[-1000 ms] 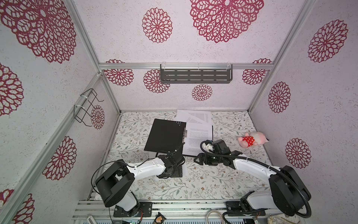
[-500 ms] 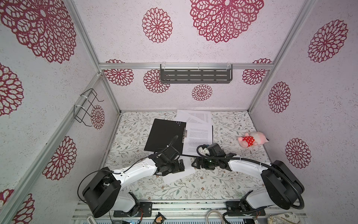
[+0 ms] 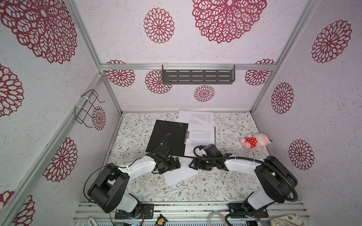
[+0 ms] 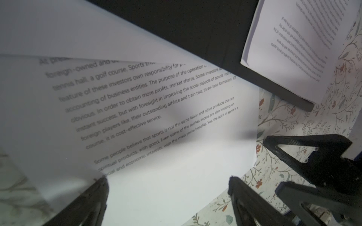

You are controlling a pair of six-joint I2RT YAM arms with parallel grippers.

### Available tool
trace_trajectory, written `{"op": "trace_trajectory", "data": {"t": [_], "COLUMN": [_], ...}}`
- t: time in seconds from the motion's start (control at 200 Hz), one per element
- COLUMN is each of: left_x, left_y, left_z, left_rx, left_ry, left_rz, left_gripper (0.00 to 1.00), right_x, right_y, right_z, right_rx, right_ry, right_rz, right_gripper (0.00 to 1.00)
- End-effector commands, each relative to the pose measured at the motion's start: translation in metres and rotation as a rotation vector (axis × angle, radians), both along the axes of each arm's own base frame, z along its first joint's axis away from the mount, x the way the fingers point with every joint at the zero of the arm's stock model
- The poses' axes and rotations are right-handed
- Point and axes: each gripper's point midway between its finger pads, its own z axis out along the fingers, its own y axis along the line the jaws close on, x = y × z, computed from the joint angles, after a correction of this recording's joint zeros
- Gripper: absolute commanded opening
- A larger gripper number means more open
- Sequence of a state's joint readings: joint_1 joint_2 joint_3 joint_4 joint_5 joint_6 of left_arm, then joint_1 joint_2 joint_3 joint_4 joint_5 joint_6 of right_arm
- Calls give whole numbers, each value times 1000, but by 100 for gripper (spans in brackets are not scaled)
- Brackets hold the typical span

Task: Put the files into the folder

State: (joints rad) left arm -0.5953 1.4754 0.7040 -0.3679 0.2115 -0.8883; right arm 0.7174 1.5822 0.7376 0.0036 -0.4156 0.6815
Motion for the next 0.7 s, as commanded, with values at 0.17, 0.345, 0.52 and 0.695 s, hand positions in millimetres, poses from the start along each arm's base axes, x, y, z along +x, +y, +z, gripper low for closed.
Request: {"op": "trace_trajectory", "data": {"t": [0.17, 0.345, 0.52, 0.695], "left_x": [-47, -56, -62, -66], "left_y": [35, 39, 40, 42], "left_z": [-48, -54, -57, -59], "left_rx": [117, 129, 131, 134], "left_ry": [146, 157, 166, 172], "left_rz": [-5, -10, -17, -27], "left_gripper": [99, 99, 99, 99], "right_x": [-14, -7, 6, 21], "right_y": [1, 18, 32, 31], "right_z": [-31, -27, -20, -22], "right_rx": [-93, -39, -11, -1], "right_ry": [136, 148, 116, 131], "right_rz": [2, 20, 61, 43], "right_gripper": [84, 85, 88, 88]}}
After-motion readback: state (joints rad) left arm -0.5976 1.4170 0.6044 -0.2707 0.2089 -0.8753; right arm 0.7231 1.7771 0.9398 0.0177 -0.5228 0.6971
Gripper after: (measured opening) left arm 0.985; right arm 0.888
